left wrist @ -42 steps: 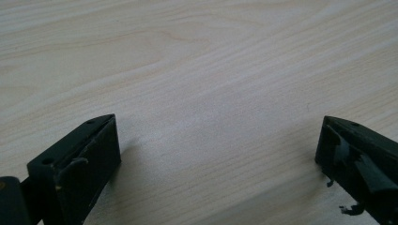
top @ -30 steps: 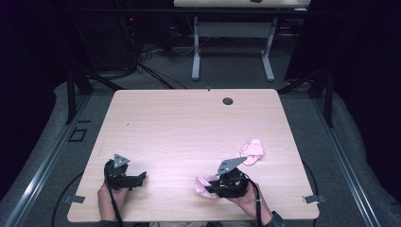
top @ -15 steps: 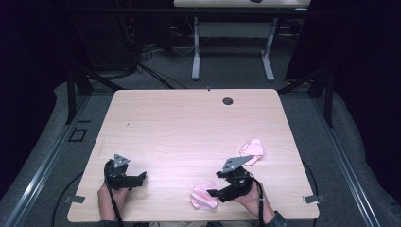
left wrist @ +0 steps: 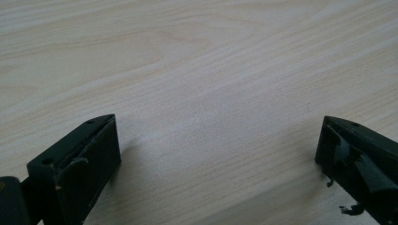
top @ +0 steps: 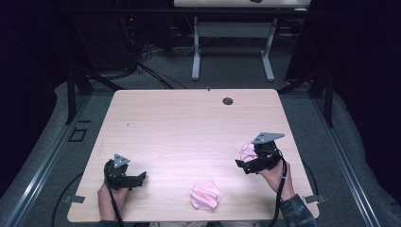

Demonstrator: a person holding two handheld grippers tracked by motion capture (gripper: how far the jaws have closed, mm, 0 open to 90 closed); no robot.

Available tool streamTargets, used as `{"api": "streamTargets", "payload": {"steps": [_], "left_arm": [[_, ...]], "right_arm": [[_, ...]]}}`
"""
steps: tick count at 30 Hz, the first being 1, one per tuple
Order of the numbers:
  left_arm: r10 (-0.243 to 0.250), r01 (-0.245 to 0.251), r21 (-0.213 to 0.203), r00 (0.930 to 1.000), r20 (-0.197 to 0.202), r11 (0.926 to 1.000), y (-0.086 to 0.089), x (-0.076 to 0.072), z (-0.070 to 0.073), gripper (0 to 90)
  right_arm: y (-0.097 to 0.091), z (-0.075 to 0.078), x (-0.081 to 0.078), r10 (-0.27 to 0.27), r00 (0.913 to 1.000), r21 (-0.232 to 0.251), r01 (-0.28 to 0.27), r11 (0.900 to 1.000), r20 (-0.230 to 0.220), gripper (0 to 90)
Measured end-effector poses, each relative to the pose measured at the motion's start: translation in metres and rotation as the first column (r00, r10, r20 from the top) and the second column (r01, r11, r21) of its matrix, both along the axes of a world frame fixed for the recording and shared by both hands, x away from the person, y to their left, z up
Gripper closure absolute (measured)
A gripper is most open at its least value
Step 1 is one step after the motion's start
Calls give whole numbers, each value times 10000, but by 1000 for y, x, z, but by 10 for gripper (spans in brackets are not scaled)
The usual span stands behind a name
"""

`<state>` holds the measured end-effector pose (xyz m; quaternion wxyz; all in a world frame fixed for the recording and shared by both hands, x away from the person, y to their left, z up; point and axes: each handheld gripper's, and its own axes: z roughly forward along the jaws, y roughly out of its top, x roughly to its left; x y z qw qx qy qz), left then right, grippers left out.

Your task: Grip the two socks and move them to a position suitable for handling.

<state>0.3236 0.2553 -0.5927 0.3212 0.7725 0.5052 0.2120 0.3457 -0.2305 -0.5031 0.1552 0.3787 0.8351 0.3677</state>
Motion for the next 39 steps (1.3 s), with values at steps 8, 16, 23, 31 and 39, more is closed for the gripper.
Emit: {"api": "streamTargets", "payload": {"steps": [8, 16, 23, 31, 39], "left_arm": [[-7, 7, 5, 10000, 1, 10000, 0, 0, 0, 2], [-3, 3, 2, 10000, -1, 10000, 0, 0, 0, 2], [1, -1, -1, 10000, 1, 10000, 0, 0, 0, 2], [10, -10, -7, 10000, 7, 10000, 0, 0, 0, 3], [19, -19, -19, 10000, 7, 10000, 0, 0, 0, 3]], "right_arm": [[-21, -31, 35, -980, 9941, -142, 975, 9951, -473, 44], [-28, -53, 51, -1609, 9829, -693, 1550, 9855, -892, 207], [-31, -60, 55, -1858, 9773, -879, 1772, 9802, -1021, 324], [-30, -65, 50, -1938, 9802, -1603, 1848, 9696, -419, 527], [-33, -66, 46, -2153, 9765, -1622, 2113, 9639, -67, 762]]}}
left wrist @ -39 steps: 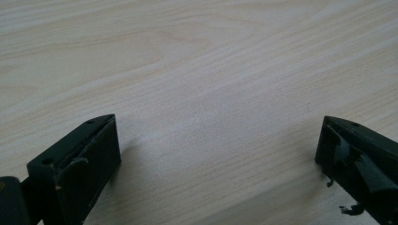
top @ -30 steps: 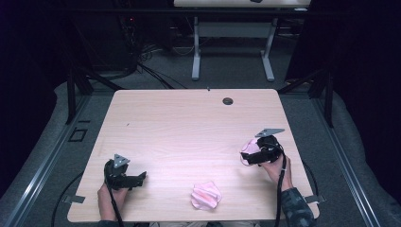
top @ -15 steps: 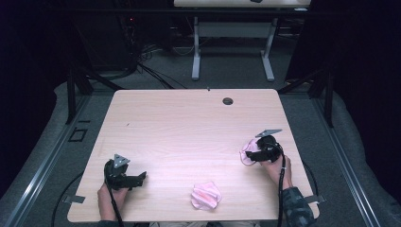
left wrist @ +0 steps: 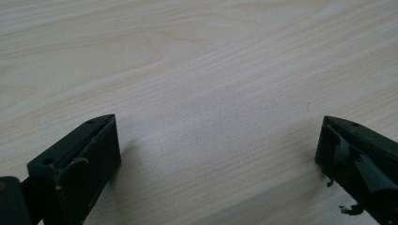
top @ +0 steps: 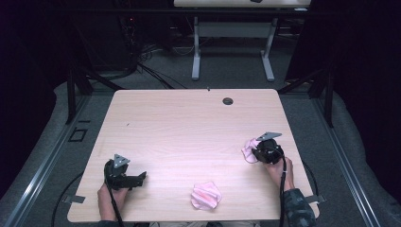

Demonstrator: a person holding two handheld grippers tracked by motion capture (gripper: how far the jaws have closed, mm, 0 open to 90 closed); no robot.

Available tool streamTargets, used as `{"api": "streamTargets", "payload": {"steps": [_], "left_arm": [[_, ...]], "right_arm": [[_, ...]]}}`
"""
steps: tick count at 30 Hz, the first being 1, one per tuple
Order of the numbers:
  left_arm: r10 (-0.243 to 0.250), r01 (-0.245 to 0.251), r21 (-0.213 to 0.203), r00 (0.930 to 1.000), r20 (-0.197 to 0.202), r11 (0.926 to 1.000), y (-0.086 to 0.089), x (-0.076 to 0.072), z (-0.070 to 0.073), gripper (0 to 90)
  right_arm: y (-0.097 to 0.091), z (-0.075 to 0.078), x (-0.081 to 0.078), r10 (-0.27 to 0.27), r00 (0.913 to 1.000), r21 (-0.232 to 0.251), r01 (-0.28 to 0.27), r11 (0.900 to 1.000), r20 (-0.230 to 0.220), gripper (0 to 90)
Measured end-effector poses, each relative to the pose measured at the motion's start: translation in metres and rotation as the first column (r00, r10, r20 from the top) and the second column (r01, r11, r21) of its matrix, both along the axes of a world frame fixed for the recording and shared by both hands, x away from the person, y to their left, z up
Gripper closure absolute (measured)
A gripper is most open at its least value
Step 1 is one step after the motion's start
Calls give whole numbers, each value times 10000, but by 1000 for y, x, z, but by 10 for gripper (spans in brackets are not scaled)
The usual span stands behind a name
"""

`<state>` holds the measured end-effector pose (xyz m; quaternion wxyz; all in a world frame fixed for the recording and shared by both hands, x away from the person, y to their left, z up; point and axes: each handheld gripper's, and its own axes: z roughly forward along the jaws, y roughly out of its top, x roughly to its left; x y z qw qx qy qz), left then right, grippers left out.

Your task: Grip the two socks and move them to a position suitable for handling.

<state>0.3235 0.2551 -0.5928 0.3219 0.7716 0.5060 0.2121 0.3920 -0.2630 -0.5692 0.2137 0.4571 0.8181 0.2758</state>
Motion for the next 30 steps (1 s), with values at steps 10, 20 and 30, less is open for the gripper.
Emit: {"api": "streamTargets", "payload": {"steps": [10, 20, 30], "left_arm": [[0, 0, 2, 10000, 5, 10000, 0, 0, 0, 3], [4, -4, 1, 10000, -4, 10000, 0, 0, 0, 3], [4, -4, -3, 10000, -3, 10000, 0, 0, 0, 3]], "right_arm": [[-6, 23, -6, 85, 9996, 1223, -117, 9924, 271, 790], [52, 75, -25, 2010, 9709, 1735, -2219, 9595, 1301, 785], [121, 56, -17, 3475, 9353, 1483, -3537, 9235, 671, 779]]}}
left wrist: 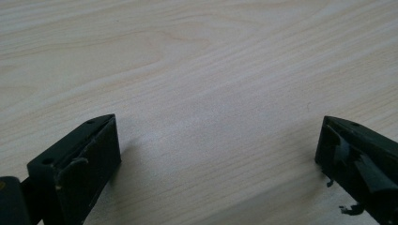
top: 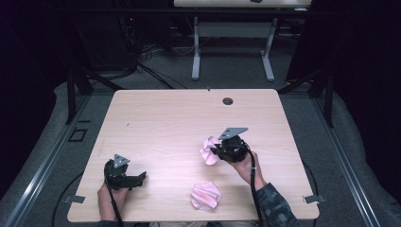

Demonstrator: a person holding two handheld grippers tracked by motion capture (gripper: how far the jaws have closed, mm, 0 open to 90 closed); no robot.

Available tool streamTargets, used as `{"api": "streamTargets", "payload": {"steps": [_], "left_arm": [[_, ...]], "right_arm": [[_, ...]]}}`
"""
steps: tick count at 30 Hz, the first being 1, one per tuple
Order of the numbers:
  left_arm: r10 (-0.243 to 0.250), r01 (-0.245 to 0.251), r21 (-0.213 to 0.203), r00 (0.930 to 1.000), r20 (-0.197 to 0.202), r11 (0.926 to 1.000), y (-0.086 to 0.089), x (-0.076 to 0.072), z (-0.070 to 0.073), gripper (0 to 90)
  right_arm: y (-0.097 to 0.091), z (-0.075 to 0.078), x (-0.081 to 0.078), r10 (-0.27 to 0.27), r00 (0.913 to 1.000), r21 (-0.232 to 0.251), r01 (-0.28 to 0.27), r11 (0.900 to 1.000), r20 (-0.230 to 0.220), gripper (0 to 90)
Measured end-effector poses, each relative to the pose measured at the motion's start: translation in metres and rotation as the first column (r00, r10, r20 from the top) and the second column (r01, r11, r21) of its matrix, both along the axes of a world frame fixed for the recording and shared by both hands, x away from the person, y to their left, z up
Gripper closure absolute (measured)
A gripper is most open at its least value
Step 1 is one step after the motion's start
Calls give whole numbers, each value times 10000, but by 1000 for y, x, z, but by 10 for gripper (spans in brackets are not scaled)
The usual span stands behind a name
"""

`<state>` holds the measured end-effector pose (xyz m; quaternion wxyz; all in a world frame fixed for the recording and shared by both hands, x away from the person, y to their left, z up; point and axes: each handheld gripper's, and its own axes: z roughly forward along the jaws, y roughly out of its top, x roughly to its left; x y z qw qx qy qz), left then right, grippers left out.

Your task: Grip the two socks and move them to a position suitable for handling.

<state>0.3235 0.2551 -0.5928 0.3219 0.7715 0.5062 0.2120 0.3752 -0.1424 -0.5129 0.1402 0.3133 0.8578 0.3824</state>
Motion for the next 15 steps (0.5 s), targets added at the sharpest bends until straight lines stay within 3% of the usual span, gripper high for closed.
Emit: {"api": "streamTargets", "payload": {"steps": [7, 8, 13, 15], "left_arm": [[3, -3, -3, 10000, -1, 10000, 0, 0, 0, 3], [2, -2, -5, 10000, 7, 10000, 0, 0, 0, 3], [-4, 4, 3, 10000, 4, 10000, 0, 0, 0, 3], [-5, 5, 4, 10000, 6, 10000, 0, 0, 0, 3]], "right_arm": [[19, -21, 6, 134, 9992, -655, -158, 9977, -374, 774], [21, -30, 8, 118, 9981, -823, -168, 9965, -611, 772], [24, -44, 11, -7, 9958, -951, -81, 9954, -920, 770], [27, -52, 12, 36, 9961, -1393, -158, 9901, -877, 765]]}}
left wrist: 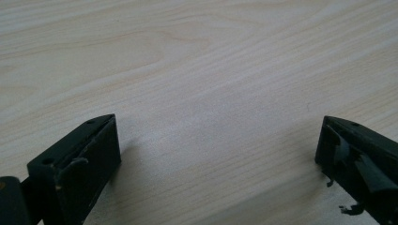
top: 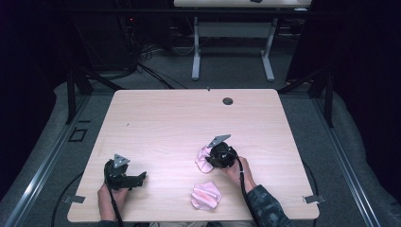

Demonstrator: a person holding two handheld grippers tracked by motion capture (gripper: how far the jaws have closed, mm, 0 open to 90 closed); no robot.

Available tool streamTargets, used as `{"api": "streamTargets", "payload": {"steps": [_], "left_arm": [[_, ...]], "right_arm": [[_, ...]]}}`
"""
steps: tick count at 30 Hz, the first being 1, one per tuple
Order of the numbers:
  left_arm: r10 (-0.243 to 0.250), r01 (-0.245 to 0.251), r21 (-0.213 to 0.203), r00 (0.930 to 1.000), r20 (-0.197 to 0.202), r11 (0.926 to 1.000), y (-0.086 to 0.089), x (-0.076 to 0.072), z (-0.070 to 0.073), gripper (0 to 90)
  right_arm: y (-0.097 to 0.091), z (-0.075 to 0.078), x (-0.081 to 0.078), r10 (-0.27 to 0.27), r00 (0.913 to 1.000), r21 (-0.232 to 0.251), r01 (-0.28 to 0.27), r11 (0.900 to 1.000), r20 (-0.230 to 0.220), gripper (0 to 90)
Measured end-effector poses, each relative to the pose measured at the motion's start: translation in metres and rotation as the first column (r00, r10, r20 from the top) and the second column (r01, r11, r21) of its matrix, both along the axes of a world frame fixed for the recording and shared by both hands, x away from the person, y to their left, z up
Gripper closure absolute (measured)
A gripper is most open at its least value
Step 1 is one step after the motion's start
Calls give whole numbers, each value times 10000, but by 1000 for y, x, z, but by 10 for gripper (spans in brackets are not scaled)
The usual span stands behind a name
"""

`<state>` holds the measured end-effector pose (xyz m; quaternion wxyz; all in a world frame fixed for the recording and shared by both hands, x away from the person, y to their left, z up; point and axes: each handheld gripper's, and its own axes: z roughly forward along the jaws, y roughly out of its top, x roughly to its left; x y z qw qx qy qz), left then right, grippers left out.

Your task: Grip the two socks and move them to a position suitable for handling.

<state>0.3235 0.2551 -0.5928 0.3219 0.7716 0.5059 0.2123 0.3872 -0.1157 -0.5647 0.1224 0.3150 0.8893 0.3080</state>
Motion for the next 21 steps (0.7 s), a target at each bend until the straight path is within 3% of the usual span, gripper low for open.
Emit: {"api": "streamTargets", "payload": {"steps": [7, 8, 9, 10, 11, 12, 13, 15, 16, 17, 20, 21], "left_arm": [[5, -5, -5, 10000, 3, 10000, 0, 0, 0, 3], [4, -4, -4, 10000, 1, 10000, 0, 0, 0, 3], [8, -8, -11, 10000, 0, 10000, 0, 0, 0, 3], [8, -8, -11, 10000, 0, 10000, 0, 0, 0, 3], [5, -5, -6, 10000, 6, 10000, 0, 0, 0, 3], [5, -5, -6, 10000, 6, 10000, 0, 0, 0, 3], [-1, 1, -3, 10000, 1, 10000, 0, 0, 0, 3], [-1, 1, -3, 10000, 2, 10000, 0, 0, 0, 3], [-1, 1, -3, 10000, 2, 10000, 0, 0, 0, 3], [7, -7, 1, 10000, -2, 10000, 0, 0, 0, 3], [21, -21, 1, 10000, -2, 10000, 0, 0, 0, 4], [23, -23, 7, 10000, -2, 10000, 0, 0, 0, 4]], "right_arm": [[-1, -2, 1, -38, 9999, 182, 40, 9998, -122, 751], [-1, -1, 1, -6, 9999, 209, 9, 9998, -135, 713], [-2, 0, 2, -38, 9998, 268, 43, 9996, -183, 571], [-2, 0, 2, -38, 9998, 268, 43, 9996, -183, 571], [-4, 3, -1, -104, 9998, 536, 113, 9985, -167, 416], [-4, 3, -1, -104, 9998, 536, 113, 9985, -167, 416], [-9, 10, -5, -198, 9998, 885, 188, 9959, 100, 312], [-15, 19, -11, -246, 9993, 1147, 211, 9932, 288, 220], [-15, 19, -11, -246, 9993, 1147, 211, 9932, 288, 220], [-23, 28, -19, -225, 9986, 1368, 158, 9905, 476, 144], [-31, 35, -26, -208, 9976, 1477, 108, 9890, 659, 113], [-39, 40, -34, -215, 9972, 1510, 104, 9885, 717, 65]]}}
